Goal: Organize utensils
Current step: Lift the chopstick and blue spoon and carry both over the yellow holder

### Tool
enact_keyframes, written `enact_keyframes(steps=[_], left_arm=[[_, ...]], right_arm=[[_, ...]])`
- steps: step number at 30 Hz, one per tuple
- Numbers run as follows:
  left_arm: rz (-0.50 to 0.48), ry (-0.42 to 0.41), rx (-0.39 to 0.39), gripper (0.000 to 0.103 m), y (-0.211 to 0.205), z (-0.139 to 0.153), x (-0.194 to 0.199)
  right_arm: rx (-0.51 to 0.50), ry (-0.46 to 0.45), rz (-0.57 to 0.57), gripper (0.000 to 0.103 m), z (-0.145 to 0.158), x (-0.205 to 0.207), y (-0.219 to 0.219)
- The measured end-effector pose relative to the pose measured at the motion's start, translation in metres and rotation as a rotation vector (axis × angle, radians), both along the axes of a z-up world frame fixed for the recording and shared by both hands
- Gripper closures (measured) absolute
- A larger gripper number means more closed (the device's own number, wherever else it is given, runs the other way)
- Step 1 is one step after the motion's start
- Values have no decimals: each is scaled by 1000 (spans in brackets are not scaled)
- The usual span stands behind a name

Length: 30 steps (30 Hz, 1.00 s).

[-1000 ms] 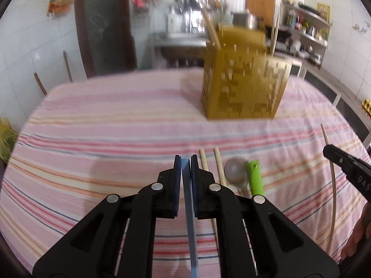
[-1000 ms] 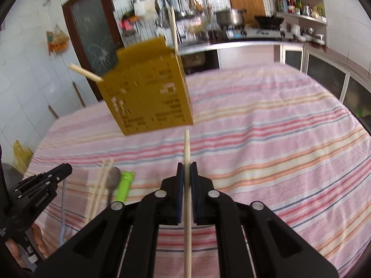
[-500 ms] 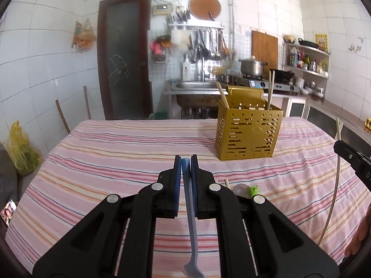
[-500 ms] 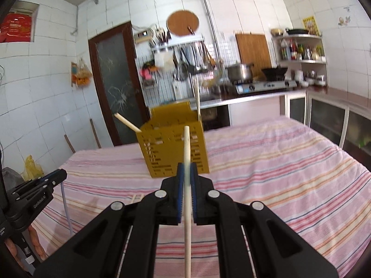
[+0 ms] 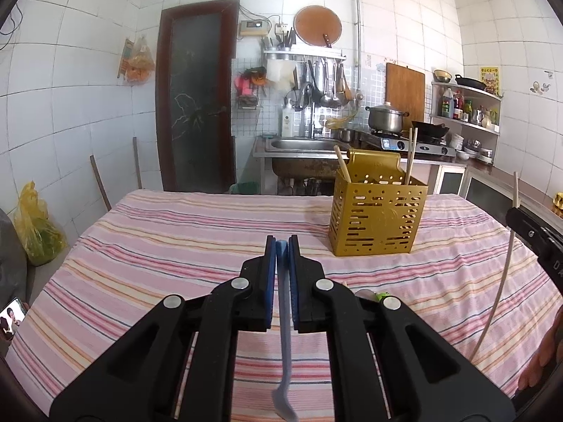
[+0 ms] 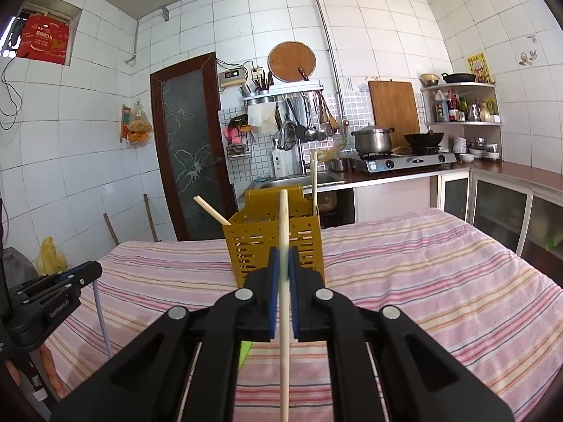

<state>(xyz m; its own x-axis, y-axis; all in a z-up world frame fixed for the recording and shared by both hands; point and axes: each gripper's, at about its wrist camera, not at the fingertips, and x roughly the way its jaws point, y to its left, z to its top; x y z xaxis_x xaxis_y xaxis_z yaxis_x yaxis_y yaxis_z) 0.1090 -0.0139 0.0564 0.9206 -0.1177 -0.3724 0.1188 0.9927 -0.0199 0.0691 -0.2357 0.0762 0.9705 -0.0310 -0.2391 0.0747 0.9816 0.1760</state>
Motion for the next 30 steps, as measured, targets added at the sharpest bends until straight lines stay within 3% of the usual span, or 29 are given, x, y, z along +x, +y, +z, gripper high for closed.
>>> enact_keyframes(steps=[17,30], left_arm=[[-56,-67,4,100,-21,44,15],[-144,-194,-79,100,-59,131,77]], right_arm=[[40,-46,-14,97,40,29,-25],[29,-165,-48,97,117,100,-41]])
